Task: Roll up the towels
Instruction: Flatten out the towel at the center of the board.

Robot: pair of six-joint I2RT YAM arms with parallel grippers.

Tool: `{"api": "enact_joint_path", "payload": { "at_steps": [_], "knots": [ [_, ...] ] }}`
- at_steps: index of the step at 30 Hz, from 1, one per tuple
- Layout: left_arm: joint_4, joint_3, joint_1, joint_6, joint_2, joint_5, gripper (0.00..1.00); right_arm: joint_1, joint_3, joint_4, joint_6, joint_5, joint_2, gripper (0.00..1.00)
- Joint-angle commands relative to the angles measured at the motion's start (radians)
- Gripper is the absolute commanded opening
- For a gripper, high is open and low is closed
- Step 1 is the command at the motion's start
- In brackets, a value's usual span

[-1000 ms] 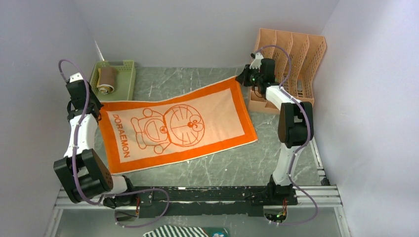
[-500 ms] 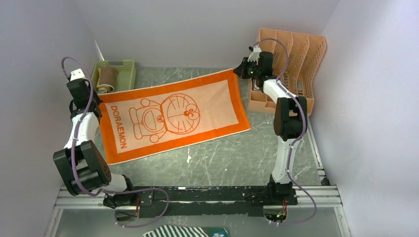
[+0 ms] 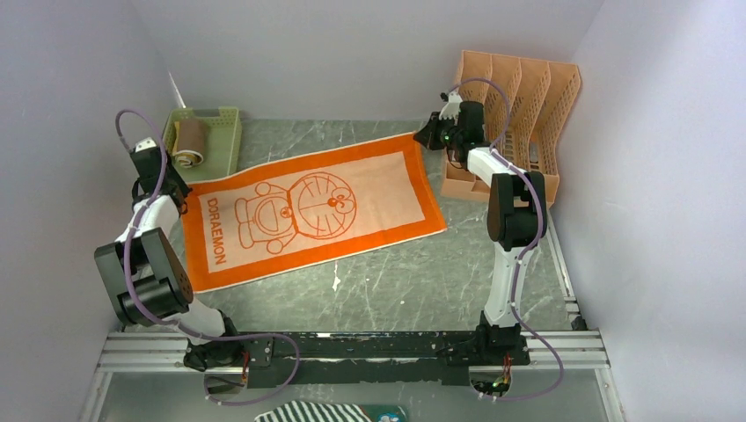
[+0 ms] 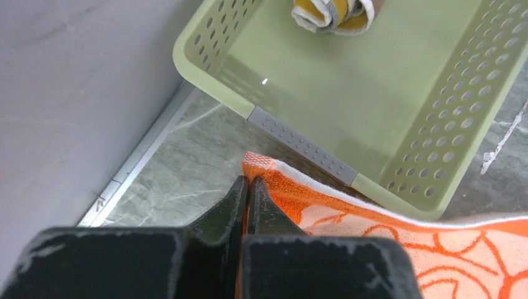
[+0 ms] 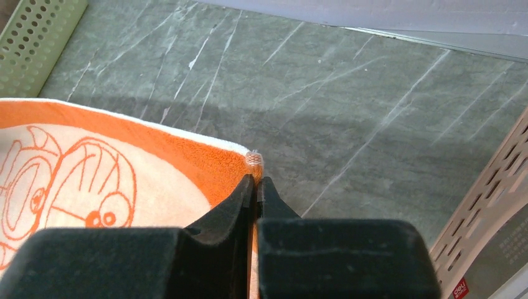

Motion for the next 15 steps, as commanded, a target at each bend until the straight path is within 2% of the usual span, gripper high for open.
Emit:
{"api": "enact_joint_path", "payload": {
  "at_steps": [1,8,15],
  "knots": [
    [-0.023,0.047,0.004,-0.06,0.072,0.01,0.07,-0.007,0.007,0.026,-0.006,-0.014,0.004,0.0],
    [0.029,0.109,0.003,-0.078,0.243,0.032,0.07,-0.006,0.015,0.018,-0.014,-0.014,0.022,0.0],
    [0.047,0.26,0.003,-0.088,0.394,0.064,0.07,-0.007,0.037,-0.002,-0.033,-0.005,0.036,0.0]
  ]
}}
